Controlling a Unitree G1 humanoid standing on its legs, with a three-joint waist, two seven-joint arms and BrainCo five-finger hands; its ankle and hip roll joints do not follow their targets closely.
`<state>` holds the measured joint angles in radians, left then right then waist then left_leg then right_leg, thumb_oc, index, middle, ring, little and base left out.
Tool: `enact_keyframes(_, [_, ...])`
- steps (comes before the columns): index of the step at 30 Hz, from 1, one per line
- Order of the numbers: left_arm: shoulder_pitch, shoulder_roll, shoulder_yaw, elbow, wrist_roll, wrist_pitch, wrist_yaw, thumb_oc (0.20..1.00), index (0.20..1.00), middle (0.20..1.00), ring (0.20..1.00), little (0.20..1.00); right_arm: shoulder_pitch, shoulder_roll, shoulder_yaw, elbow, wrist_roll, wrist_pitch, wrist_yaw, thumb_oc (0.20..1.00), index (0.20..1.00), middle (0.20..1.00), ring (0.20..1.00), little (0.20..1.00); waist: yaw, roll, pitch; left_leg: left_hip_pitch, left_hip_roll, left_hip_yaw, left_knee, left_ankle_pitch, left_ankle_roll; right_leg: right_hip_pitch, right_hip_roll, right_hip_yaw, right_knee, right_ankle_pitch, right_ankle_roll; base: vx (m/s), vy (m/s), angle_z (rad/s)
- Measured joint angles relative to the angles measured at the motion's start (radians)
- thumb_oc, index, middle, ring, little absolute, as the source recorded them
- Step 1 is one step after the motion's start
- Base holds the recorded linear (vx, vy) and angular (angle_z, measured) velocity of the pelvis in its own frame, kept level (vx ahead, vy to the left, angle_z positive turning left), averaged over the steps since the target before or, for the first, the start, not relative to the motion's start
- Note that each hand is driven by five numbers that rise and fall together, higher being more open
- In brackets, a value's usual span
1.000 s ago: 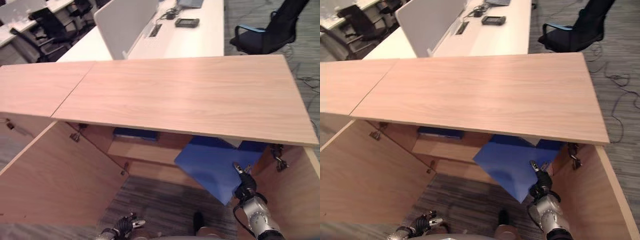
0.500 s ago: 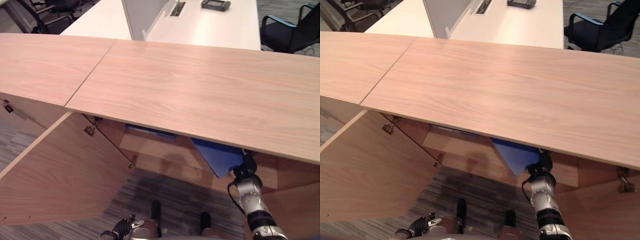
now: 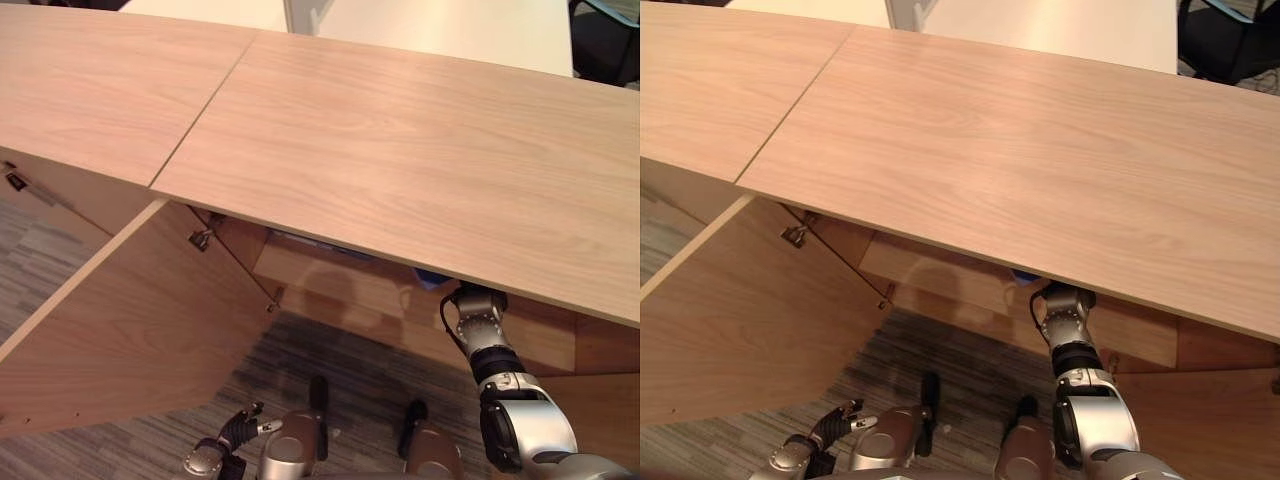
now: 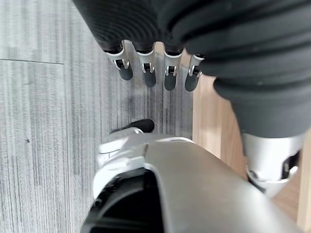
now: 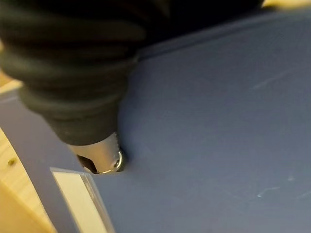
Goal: Put the empty folder in the office cabinet
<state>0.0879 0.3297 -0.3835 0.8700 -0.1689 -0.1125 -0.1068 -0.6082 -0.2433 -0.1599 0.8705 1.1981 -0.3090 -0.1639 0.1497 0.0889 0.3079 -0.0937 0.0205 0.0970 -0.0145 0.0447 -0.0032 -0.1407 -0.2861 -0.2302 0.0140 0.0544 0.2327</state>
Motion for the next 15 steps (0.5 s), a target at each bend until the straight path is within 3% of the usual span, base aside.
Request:
enact_keyframes(3, [0.004, 0.019, -0.018, -0.005, 0.002, -0.013, 0.004, 1.0, 1.0, 1.0, 1.0, 1.0, 0.004, -0.01, -0.025, 0.027, 0.011, -0.029, -0.002, 0.2, 0.2, 0.2, 0.2, 0.2, 0.005, -0.022, -0.01, -0.001, -0.026, -0.022, -0.037, 0.034, -0.021, 0.028, -0.017, 0.035, -0.044, 0.01, -0.005, 0.04, -0.001, 0.42])
enact_keyframes(4, [0.025, -0.01, -0.022, -0.01, 0.004, -0.019, 0.012, 1.0, 1.0, 1.0, 1.0, 1.0, -0.001, -0.051, -0.042, 0.044, 0.024, -0.04, -0.007, 0.2, 0.2, 0.2, 0.2, 0.2, 0.012, 0.013, -0.026, 0.001, -0.023, -0.033, -0.072, 0.049, -0.037, 0.018, -0.012, 0.037, -0.062, 0.067, -0.017, 0.03, -0.004, 0.39])
enact_keyframes(5, [0.036, -0.027, -0.034, -0.018, 0.008, -0.022, 0.012, 1.0, 1.0, 1.0, 1.0, 1.0, -0.002, -0.077, -0.043, 0.045, 0.042, -0.047, -0.01, 0.2, 0.2, 0.2, 0.2, 0.2, 0.015, 0.042, -0.032, -0.003, -0.015, -0.034, -0.076, 0.05, -0.039, 0.023, -0.004, 0.028, -0.078, 0.077, -0.025, 0.01, -0.027, 0.23])
enact_keyframes(7, [0.055, -0.046, -0.08, -0.03, 0.029, -0.022, 0.008, 1.0, 1.0, 1.0, 1.0, 1.0, -0.002, -0.121, -0.055, 0.062, 0.063, -0.061, -0.017, 0.2, 0.2, 0.2, 0.2, 0.2, 0.025, 0.071, -0.044, -0.004, -0.012, -0.041, -0.076, 0.057, -0.048, 0.034, 0.003, 0.02, -0.1, 0.101, -0.031, 0.0, -0.058, -0.03])
enact_keyframes(8, [0.084, -0.068, -0.103, -0.026, 0.042, -0.019, 0.007, 1.0, 1.0, 1.0, 1.0, 1.0, -0.002, -0.159, -0.087, 0.073, 0.102, -0.096, -0.03, 0.2, 0.2, 0.2, 0.2, 0.2, 0.019, 0.105, -0.067, -0.005, -0.012, -0.048, -0.085, 0.059, -0.052, 0.037, 0.003, 0.015, -0.108, 0.11, -0.029, 0.04, -0.046, 0.04])
enact_keyframes(11, [0.083, -0.056, -0.107, 0.001, 0.068, -0.017, -0.035, 1.0, 1.0, 1.0, 1.0, 1.0, -0.008, -0.22, -0.16, 0.073, 0.165, -0.149, -0.06, 0.2, 0.2, 0.2, 0.2, 0.2, 0.012, 0.134, -0.091, -0.008, -0.012, -0.056, -0.085, 0.059, -0.052, 0.039, 0.003, 0.0, -0.107, 0.11, -0.03, 0.07, -0.012, 0.07])
enact_keyframes(15, [0.082, -0.042, -0.121, -0.016, 0.062, -0.007, -0.048, 1.0, 1.0, 1.0, 1.0, 1.0, -0.064, -0.193, -0.179, 0.073, 0.208, -0.168, -0.088, 0.2, 0.2, 0.2, 0.2, 0.2, -0.01, 0.155, -0.112, -0.005, -0.013, -0.057, -0.085, 0.064, -0.053, 0.044, 0.005, -0.003, -0.108, 0.108, -0.032, 0.06, -0.03, 0.01])
